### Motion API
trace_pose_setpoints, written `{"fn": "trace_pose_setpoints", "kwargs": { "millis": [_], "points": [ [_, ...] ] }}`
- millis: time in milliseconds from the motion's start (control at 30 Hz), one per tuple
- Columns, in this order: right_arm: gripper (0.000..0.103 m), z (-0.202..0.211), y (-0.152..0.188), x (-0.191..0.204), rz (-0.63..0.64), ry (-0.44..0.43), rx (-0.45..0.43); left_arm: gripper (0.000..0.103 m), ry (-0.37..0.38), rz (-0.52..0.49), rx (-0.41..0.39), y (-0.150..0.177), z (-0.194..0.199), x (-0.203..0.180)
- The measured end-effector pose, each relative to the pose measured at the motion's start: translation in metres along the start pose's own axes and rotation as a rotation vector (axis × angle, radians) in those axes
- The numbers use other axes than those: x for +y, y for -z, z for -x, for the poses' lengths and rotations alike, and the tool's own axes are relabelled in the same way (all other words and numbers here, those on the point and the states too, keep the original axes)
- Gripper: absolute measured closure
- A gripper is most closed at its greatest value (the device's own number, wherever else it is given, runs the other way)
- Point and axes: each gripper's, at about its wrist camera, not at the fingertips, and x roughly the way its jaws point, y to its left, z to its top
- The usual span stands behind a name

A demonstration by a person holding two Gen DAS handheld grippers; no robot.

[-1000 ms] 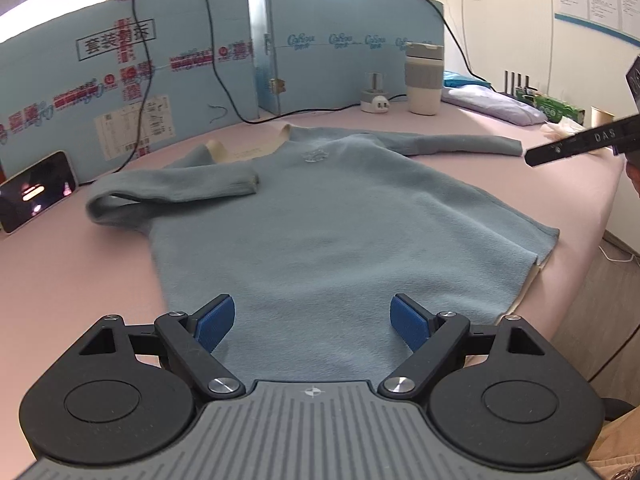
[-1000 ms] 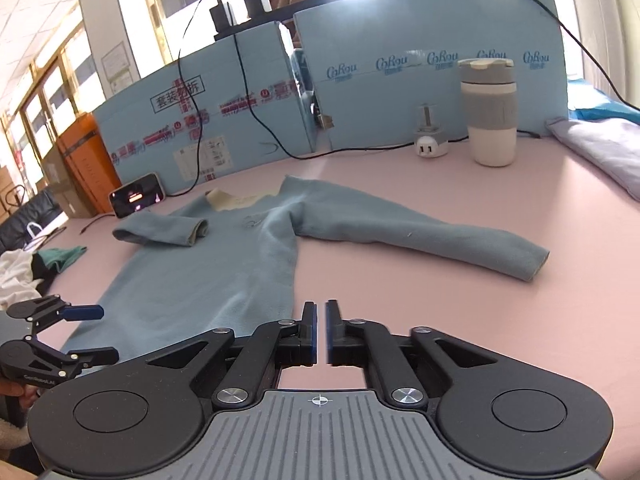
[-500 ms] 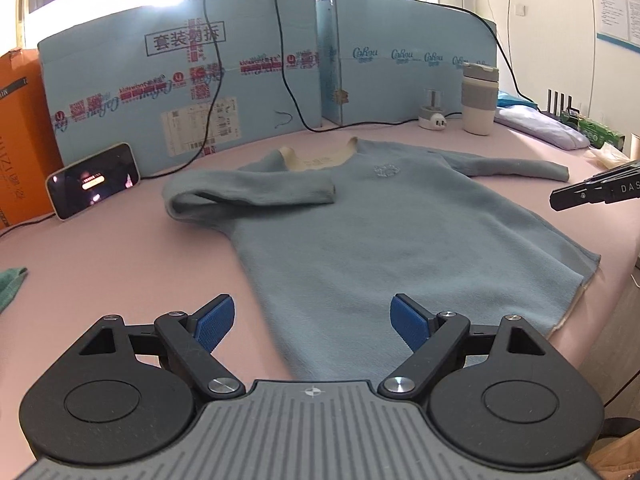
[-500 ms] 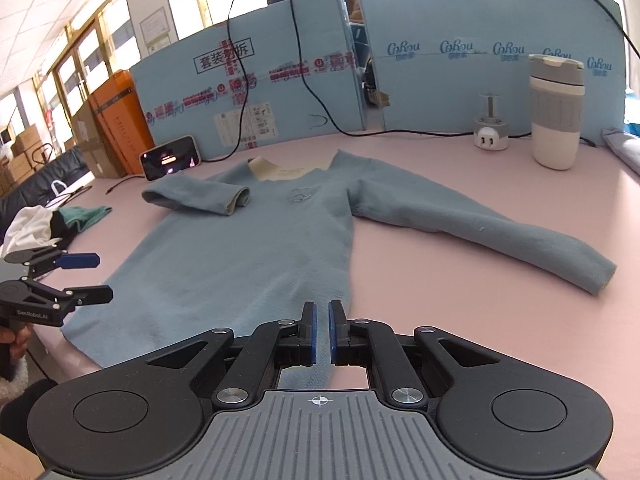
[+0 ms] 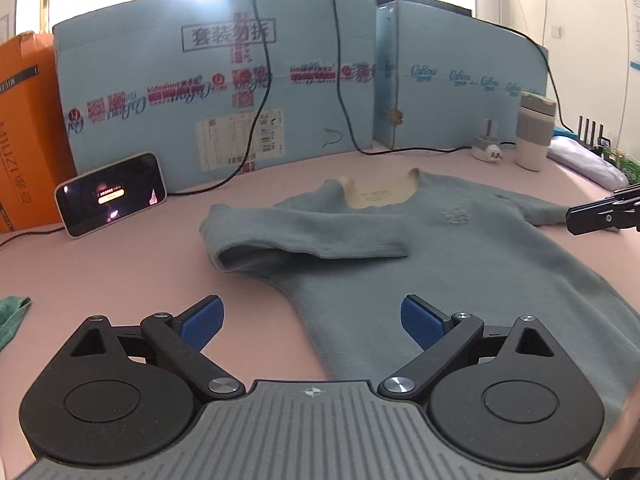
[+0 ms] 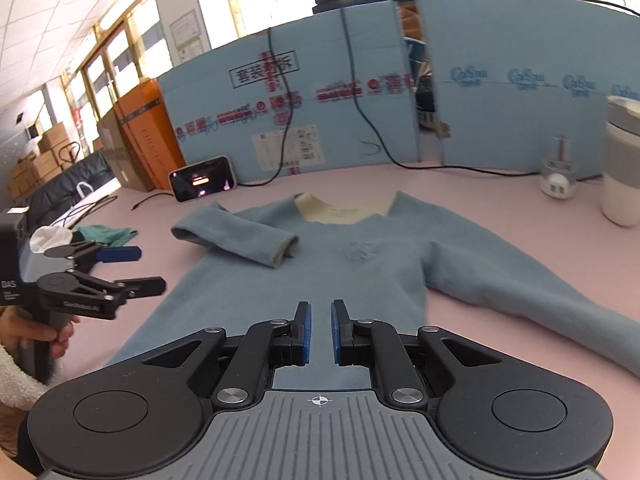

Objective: Fold clothes

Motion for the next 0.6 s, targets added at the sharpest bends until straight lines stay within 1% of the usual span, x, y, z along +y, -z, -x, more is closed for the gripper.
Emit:
{"fn": "trace_pose_setpoints", "kwargs": {
  "millis": [67,133,200,267,333,533,600],
  "points": [
    [0.09,-0.013,-0.008,0.012,0.047,0.004,0.005,0.007,-0.036,0.02,0.006,0.0,-0.011,0.011],
    [0.086,-0.027,-0.016,0.021,0.081,-0.008,0.012,0.007,-0.049,0.073,0.01,-0.002,-0.022,0.025],
    [0.072,-0.043,-0.024,0.029,0.111,-0.026,0.022,0.007,-0.042,0.123,0.003,-0.004,-0.033,0.037],
    [0.071,-0.06,-0.03,0.041,0.178,-0.006,0.03,0.008,-0.044,0.134,-0.007,-0.007,-0.043,0.042],
    [0.071,-0.077,-0.032,0.054,0.263,0.015,0.044,0.009,-0.053,0.125,-0.021,-0.008,-0.051,0.044],
    [0.071,-0.122,-0.022,0.082,0.489,0.083,0.075,0.01,0.019,0.186,-0.042,-0.007,-0.062,0.053],
    [0.071,-0.134,-0.017,0.09,0.558,0.105,0.083,0.01,0.021,0.192,-0.039,-0.006,-0.062,0.053]
  ]
}}
